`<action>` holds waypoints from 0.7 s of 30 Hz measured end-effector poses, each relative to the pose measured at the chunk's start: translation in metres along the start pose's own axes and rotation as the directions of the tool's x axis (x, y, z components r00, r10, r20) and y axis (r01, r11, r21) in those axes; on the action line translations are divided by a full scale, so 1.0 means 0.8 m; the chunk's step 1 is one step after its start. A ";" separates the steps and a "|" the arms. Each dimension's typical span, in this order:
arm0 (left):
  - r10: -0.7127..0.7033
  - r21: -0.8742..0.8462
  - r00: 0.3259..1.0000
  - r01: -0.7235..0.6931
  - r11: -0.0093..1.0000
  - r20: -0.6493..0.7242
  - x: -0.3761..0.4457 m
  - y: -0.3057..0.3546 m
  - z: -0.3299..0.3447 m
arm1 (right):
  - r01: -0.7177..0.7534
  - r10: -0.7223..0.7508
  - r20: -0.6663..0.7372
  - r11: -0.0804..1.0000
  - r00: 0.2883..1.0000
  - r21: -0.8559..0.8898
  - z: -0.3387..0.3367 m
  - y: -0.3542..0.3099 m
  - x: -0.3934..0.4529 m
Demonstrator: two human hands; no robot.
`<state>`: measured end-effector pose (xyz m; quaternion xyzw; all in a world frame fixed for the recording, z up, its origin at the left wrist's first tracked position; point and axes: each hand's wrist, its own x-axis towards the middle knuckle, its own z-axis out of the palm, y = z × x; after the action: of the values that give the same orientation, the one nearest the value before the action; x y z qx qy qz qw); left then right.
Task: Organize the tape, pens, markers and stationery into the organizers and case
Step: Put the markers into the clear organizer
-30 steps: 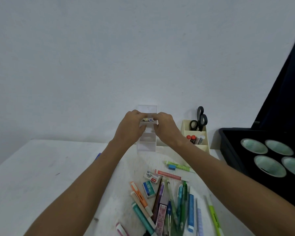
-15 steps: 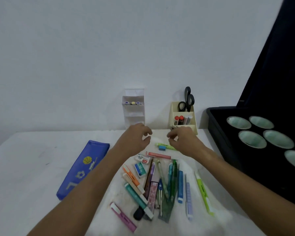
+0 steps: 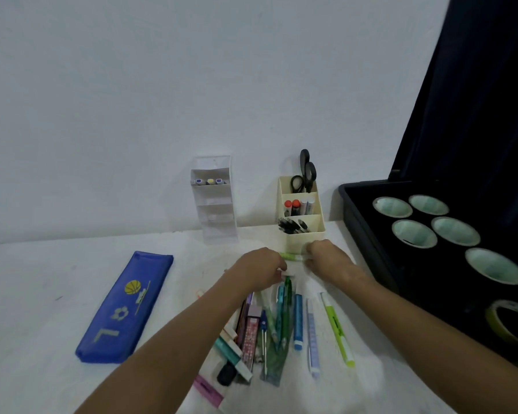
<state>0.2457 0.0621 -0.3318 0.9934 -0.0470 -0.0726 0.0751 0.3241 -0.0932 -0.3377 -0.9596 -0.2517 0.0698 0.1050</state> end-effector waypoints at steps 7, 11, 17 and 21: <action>-0.024 0.023 0.997 0.026 0.999 -0.074 -0.003 -0.012 0.000 | 0.030 -0.030 -0.005 0.997 1.000 0.074 0.015 -0.010 0.000; -0.049 -0.039 0.978 0.042 0.998 -0.203 -0.017 -0.034 -0.026 | 0.026 -0.028 0.019 0.991 0.999 0.134 0.014 -0.014 -0.002; -0.183 -0.266 0.893 0.074 0.961 -0.412 -0.048 -0.077 -0.074 | 0.090 -0.072 -0.063 0.924 0.995 0.371 -0.003 -0.024 -0.016; -0.287 -0.382 0.839 0.104 0.918 -0.463 -0.073 -0.095 -0.099 | 0.172 -0.098 -0.173 0.852 0.980 0.494 -0.025 -0.041 -0.029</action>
<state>0.2061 0.1547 -0.2582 0.9479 0.0912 0.1784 0.2478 0.2928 -0.0805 -0.3086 -0.8807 -0.2833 0.0576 0.3753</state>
